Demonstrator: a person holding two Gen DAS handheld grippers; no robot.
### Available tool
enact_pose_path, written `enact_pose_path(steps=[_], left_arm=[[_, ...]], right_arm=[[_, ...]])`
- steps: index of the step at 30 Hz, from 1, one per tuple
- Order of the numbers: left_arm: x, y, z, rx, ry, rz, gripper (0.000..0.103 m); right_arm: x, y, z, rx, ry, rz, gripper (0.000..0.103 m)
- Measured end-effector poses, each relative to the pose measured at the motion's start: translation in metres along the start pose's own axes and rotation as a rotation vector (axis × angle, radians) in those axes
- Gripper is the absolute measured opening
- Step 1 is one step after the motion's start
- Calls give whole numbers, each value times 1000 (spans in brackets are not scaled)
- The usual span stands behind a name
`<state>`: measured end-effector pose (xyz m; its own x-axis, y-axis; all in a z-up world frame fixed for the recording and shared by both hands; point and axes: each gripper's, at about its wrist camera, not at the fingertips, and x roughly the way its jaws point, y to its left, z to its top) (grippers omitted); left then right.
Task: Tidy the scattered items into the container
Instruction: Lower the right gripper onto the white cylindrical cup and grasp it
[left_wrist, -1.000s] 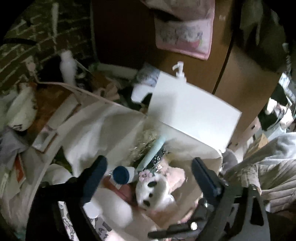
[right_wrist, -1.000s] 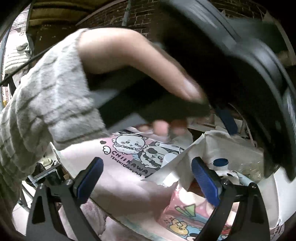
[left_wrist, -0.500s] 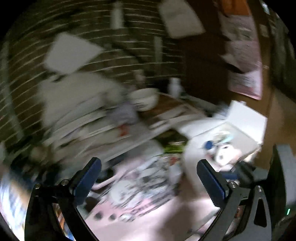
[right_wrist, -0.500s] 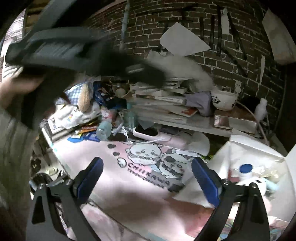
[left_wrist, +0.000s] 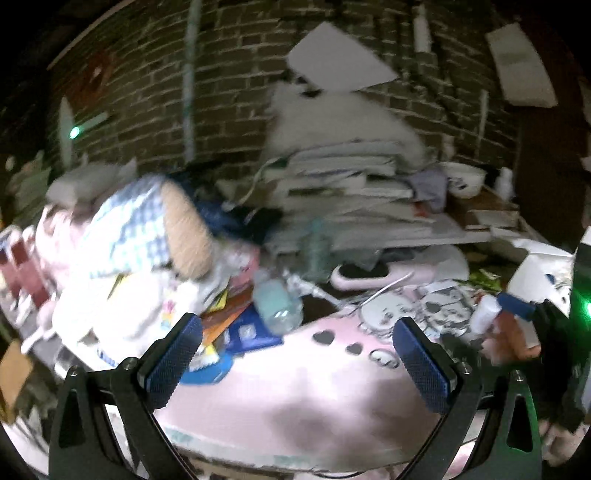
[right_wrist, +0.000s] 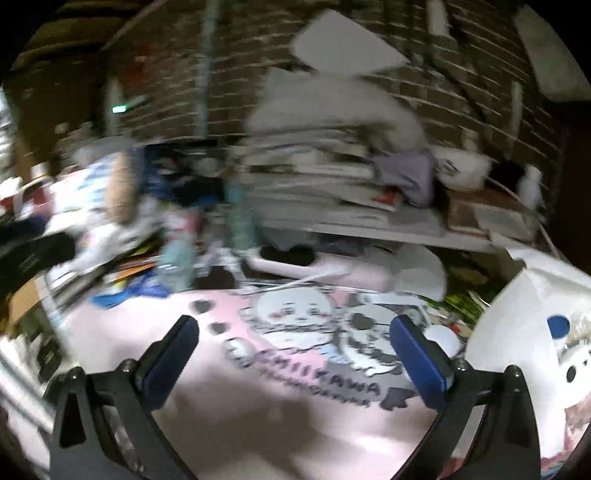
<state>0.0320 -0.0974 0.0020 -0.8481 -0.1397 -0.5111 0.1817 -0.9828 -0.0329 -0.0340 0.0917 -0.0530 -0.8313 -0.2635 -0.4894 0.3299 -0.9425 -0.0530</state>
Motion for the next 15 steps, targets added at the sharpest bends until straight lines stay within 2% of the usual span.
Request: enact_pose_path(steps=[5, 13, 15], left_arm=[[5, 4, -15, -32, 21, -49, 103], [16, -17, -19, 35, 48, -119, 103], [17, -19, -20, 36, 54, -127, 103]], right_arm=[[24, -16, 1, 54, -4, -204, 103], [43, -25, -2, 41, 23, -349, 103], [51, -28, -1, 54, 69, -372, 103]])
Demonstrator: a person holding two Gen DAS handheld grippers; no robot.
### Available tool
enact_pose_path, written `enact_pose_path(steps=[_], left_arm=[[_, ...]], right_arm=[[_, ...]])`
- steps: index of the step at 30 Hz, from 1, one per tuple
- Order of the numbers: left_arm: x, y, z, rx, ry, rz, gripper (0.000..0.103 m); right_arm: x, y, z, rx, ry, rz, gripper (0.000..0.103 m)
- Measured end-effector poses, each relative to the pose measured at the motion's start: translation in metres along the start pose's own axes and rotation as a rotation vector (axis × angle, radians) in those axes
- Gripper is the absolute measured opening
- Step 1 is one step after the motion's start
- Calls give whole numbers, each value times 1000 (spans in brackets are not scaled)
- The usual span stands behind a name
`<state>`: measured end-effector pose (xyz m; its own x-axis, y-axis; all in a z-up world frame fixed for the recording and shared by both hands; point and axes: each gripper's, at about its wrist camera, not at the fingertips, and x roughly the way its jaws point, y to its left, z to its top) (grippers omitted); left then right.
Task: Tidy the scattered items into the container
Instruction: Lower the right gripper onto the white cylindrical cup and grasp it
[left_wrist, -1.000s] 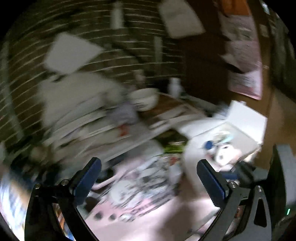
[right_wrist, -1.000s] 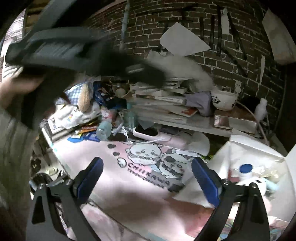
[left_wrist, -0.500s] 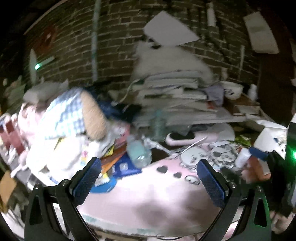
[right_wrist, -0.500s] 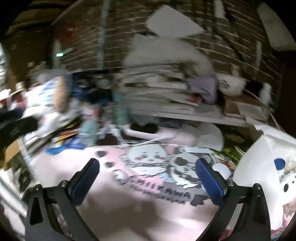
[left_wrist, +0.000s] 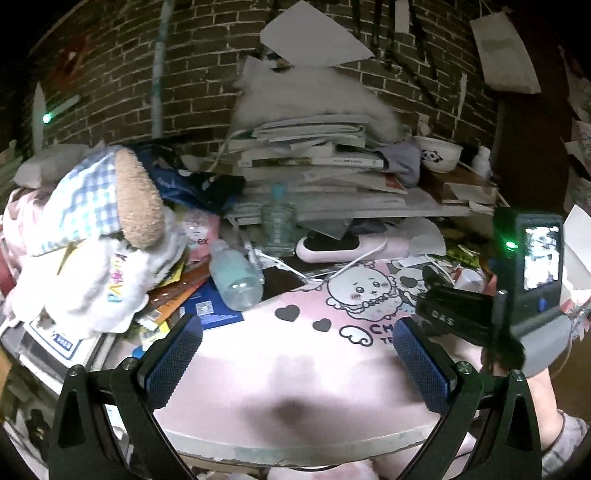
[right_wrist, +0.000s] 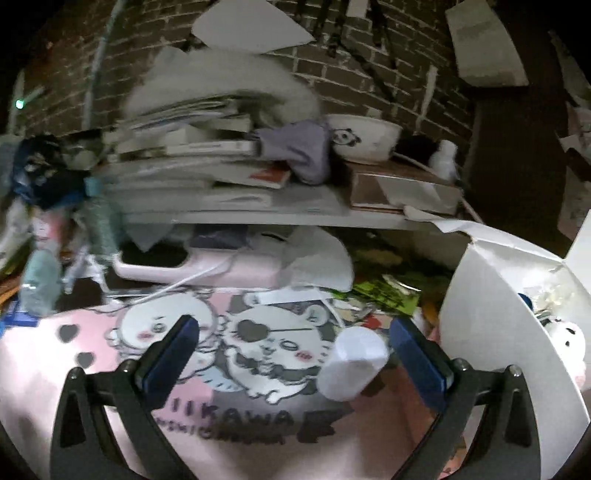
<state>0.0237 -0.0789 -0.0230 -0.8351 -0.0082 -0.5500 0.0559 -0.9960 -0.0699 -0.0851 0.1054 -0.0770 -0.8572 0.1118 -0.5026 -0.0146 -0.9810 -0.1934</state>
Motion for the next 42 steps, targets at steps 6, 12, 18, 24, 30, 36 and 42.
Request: enact_pose_path(steps=[6, 12, 18, 24, 30, 36, 42], left_arm=[[-4, 0, -5, 1, 9, -34, 103], [-12, 1, -8, 12, 11, -39, 103], [-20, 0, -7, 19, -16, -64, 103], [-19, -6, -8, 41, -15, -78, 103], [-14, -12, -7, 48, -5, -94, 103], [1, -21, -12, 73, 47, -108, 103], [15, -28, -14, 78, 82, -128, 103]], right_arm=[[9, -12, 5, 89, 58, -82, 103], [28, -14, 8, 134, 177, -43, 103], [44, -23, 3, 234, 250, -17, 102], [61, -34, -2, 299, 300, 15, 81], [68, -42, -3, 336, 307, 58, 54], [66, -40, -1, 330, 301, 97, 38], [50, -28, -1, 304, 274, 163, 37]])
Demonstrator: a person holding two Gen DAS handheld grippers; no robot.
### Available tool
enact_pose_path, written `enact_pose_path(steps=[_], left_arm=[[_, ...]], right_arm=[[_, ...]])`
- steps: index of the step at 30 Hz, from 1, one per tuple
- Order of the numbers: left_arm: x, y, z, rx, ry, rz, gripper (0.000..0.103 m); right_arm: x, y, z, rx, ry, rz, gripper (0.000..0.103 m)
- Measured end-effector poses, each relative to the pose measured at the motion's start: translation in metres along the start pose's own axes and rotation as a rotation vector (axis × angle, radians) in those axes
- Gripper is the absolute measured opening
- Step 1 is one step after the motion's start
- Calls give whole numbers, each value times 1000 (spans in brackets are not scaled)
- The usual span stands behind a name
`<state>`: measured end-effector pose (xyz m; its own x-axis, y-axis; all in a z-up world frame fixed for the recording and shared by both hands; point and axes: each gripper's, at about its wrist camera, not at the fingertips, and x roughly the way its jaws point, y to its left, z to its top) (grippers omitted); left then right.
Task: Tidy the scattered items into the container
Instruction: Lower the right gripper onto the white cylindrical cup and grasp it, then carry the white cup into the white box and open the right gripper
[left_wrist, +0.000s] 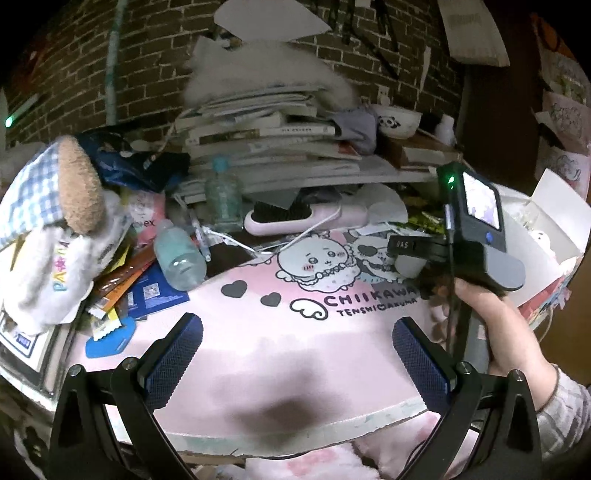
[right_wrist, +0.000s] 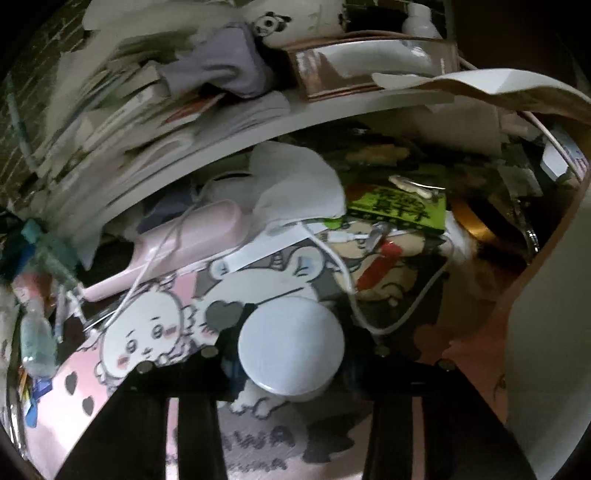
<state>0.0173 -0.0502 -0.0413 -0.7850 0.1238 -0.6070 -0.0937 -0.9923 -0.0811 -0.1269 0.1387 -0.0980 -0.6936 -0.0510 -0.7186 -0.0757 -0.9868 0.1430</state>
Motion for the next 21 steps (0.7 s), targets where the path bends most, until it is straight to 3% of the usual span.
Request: enact_pose_path(steps=[6, 11, 17, 21], left_arm=[[5, 0, 1, -3, 12, -4, 103], [7, 8, -2, -28, 27, 17, 103], [10, 11, -1, -45, 31, 24, 103], [13, 6, 3, -38, 26, 9, 103]], right_arm=[[-34, 35, -11, -115, -46, 88, 36], [-67, 60, -11, -281, -139, 133, 36], [-121, 44, -10, -374, -165, 289, 36], [-160, 21, -1, -463, -199, 335, 36]])
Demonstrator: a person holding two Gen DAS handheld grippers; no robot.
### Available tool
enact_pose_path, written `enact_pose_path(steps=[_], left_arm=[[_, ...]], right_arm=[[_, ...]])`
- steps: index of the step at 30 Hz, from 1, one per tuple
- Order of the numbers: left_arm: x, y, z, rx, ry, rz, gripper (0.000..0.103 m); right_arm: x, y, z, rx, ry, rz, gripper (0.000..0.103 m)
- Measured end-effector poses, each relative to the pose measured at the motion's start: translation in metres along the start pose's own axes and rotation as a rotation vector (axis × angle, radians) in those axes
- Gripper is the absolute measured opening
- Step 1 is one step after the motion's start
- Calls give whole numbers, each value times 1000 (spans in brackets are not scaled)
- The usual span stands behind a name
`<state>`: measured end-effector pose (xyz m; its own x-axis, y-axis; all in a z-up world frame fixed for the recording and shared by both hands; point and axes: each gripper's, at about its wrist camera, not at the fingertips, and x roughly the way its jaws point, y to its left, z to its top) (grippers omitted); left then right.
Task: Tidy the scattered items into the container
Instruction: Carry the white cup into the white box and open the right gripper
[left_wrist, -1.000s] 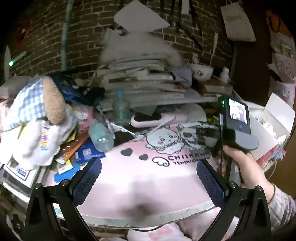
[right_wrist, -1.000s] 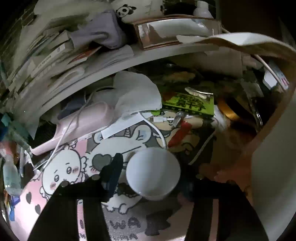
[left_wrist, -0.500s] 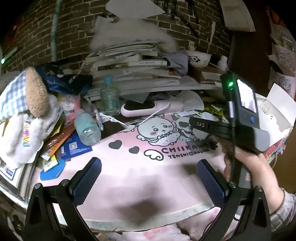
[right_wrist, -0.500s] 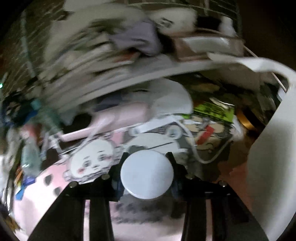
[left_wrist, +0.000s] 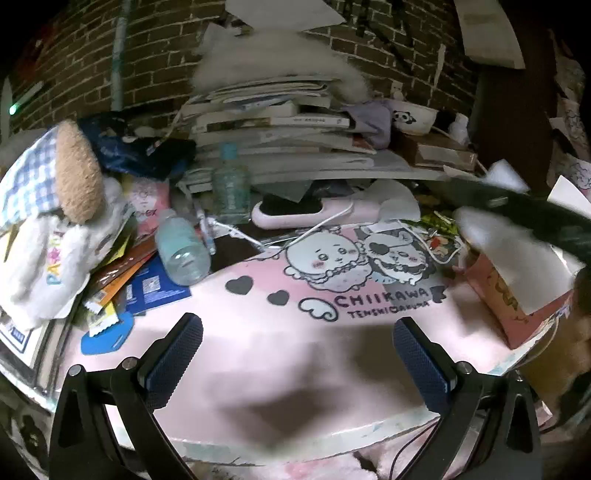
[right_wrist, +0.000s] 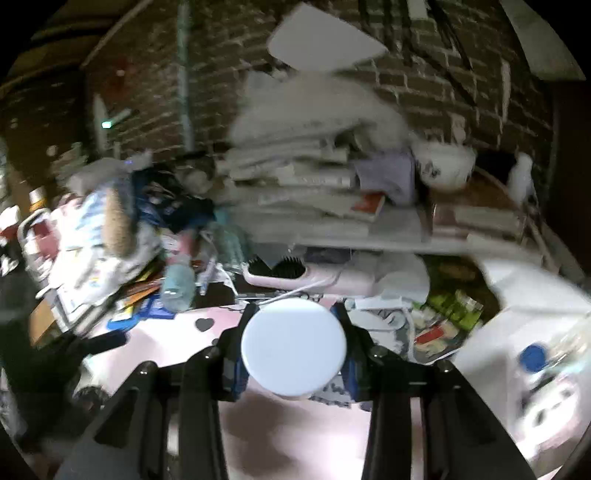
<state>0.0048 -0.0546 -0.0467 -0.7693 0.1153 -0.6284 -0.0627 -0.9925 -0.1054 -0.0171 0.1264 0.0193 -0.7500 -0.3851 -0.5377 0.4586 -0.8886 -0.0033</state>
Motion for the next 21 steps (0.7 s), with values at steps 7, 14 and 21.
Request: enact_pose_path(steps=[7, 14, 21], left_arm=[[7, -21, 8, 34, -6, -33, 103], [21, -43, 15, 59, 0, -68, 103], [34, -60, 19, 77, 15, -93, 103]], right_arm=[[-61, -53, 9, -106, 30, -45, 36], [-91, -117, 11, -93, 144, -157, 36], [-93, -155, -1, -108, 295, -256, 36]])
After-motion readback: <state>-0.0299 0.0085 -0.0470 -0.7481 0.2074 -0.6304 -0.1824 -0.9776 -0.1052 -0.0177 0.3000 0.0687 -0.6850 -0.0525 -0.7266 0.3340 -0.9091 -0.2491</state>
